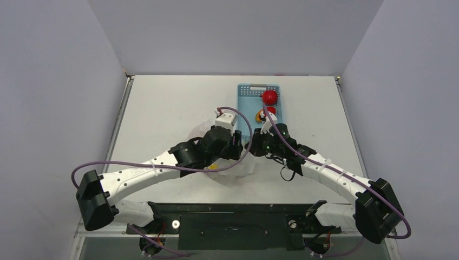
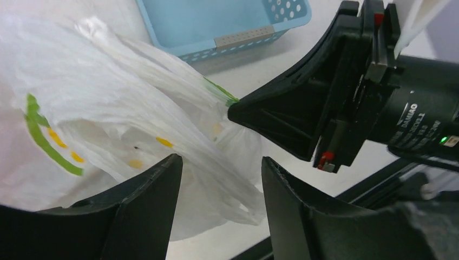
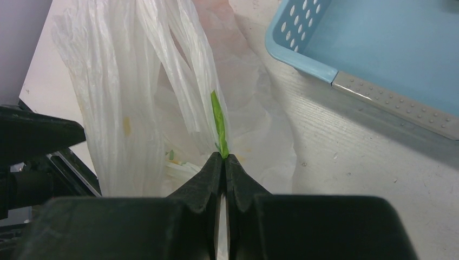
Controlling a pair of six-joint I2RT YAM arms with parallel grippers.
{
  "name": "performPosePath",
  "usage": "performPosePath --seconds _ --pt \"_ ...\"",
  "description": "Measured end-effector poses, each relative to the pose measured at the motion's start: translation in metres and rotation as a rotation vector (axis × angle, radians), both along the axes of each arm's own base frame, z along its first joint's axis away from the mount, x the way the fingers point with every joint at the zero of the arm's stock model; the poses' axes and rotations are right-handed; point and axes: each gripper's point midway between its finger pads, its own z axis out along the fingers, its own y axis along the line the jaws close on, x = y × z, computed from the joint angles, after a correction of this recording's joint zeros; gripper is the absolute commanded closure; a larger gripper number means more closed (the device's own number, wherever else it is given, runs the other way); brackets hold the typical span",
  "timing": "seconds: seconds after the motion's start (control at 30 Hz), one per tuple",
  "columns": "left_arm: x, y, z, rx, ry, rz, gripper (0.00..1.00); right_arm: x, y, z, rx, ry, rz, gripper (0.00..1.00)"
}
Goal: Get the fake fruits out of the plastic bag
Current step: Adjust the plastic bag at the center of the board.
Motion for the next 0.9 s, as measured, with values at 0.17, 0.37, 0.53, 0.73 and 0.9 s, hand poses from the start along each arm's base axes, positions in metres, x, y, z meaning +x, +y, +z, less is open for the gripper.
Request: performPosePath --seconds 0.17,0.37,0.53,0.73,0.9 --pt "-0.009 -0.005 -0.016 -0.294 0.175 0.213 0.45 0.0 0.0 0.0 -0.002 -0.002 0.001 1.0" --pt "-0.004 -0.007 -0.019 -0.44 0.263 0.358 0.68 -0.002 -0.003 0.002 -0.006 -0.007 0.004 1.0" --pt "0.014 -0.01 -0.013 -0.529 0.277 0.405 0.92 -0.003 -0.003 0.002 -0.008 0.001 0.003 1.0" --pt "0.023 -0.01 -0.006 -0.563 0.267 0.416 1.0 -0.005 -0.001 0.005 0.03 0.016 -0.02 1.0" --pt "0.037 0.014 0.01 -0.6 0.22 0.511 1.0 -0.011 -0.003 0.006 0.042 0.014 -0.082 1.0"
